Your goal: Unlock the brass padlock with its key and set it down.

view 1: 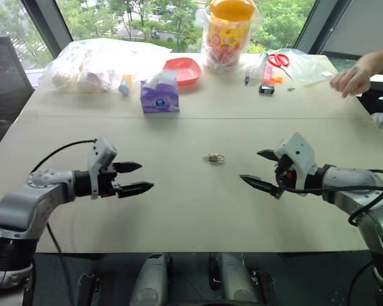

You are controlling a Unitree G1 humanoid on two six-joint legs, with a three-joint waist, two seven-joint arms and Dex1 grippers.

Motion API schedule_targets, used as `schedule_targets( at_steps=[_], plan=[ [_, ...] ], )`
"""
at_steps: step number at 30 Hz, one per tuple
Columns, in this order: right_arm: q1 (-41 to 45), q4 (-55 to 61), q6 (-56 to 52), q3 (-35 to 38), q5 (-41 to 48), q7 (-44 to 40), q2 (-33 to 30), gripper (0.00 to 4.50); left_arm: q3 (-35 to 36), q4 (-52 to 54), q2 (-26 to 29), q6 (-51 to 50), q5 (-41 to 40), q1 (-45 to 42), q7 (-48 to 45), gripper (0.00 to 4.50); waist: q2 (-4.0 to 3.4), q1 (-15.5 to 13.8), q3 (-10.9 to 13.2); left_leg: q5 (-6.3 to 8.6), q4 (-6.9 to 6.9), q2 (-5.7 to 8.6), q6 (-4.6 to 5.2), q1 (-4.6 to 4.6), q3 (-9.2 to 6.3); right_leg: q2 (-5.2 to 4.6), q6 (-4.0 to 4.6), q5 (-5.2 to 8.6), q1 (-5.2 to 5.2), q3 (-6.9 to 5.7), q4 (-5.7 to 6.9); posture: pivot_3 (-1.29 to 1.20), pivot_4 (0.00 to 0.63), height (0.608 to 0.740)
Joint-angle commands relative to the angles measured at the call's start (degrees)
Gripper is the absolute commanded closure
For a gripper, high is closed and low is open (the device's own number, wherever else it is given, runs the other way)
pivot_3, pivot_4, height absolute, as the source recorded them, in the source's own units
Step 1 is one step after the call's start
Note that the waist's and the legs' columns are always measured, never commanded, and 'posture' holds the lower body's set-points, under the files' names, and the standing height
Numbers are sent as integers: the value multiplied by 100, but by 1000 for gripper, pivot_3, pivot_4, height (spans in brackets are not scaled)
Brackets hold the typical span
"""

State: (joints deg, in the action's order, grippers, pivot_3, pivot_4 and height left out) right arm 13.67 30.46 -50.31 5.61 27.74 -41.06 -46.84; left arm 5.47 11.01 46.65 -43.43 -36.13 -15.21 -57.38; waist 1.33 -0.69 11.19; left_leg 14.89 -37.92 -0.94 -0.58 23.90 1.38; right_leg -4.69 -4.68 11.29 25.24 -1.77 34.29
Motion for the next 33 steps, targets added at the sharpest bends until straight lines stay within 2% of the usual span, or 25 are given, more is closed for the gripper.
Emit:
schedule_targets(
  at_steps=[1, 7, 16, 21, 25, 28, 33],
  plan=[
    [187, -80, 180, -63, -32, -18, 22, 0, 35, -37, -97, 137, 45, -136, 41, 19, 0, 3, 0, 1, -1, 2, 2, 5, 2, 0, 0, -1, 2, 0, 0, 0, 150, 740],
    [174, -29, 232, -263, -76, 79, 141, 0, 19, 87, -348, 72, 50, -303, 292, 19, 1, -4, 0, 3, -1, 9, 7, 19, 6, 7, -2, -2, 9, -1, 0, 0, 150, 740],
    [351, -156, 256, -508, -390, 177, -48, 0, -167, 69, -346, 155, 215, -452, 295, 19, 1, -1, -1, 3, -13, 11, 8, 17, 7, 7, -7, -6, 6, -1, 5, 0, 150, 740],
    [1293, -501, -364, -978, -287, -78, -54, 0, -502, -455, -118, 301, 406, -985, -324, 19, 1, 16, -1, 2, -22, 11, 8, 16, 8, 11, -4, -10, 7, -1, 10, 0, 150, 740],
    [2190, -1181, -756, -1653, -213, -408, 390, 0, -915, -784, 165, 356, 581, -1450, -997, 19, 1, 36, -1, 2, -21, 9, 8, 13, 8, 16, -1, -11, 8, 0, 15, 0, 150, 740],
    [2640, -1937, -204, -2469, -888, -580, 562, 0, -1016, -1113, 102, 561, 772, -1812, -1125, 19, 1, 38, -1, 2, -20, 10, 9, 16, 9, 18, -1, -12, 9, 0, 14, 0, 150, 740],
    [3134, -3228, 608, -2981, -1539, -794, 940, 0, -1006, -1155, -29, 673, 849, -1866, -1115, 19, 1, 18, -1, 2, -23, 21, 9, 24, 11, 11, -10, -16, 9, 2, 14, 0, 150, 740]
  ],
)
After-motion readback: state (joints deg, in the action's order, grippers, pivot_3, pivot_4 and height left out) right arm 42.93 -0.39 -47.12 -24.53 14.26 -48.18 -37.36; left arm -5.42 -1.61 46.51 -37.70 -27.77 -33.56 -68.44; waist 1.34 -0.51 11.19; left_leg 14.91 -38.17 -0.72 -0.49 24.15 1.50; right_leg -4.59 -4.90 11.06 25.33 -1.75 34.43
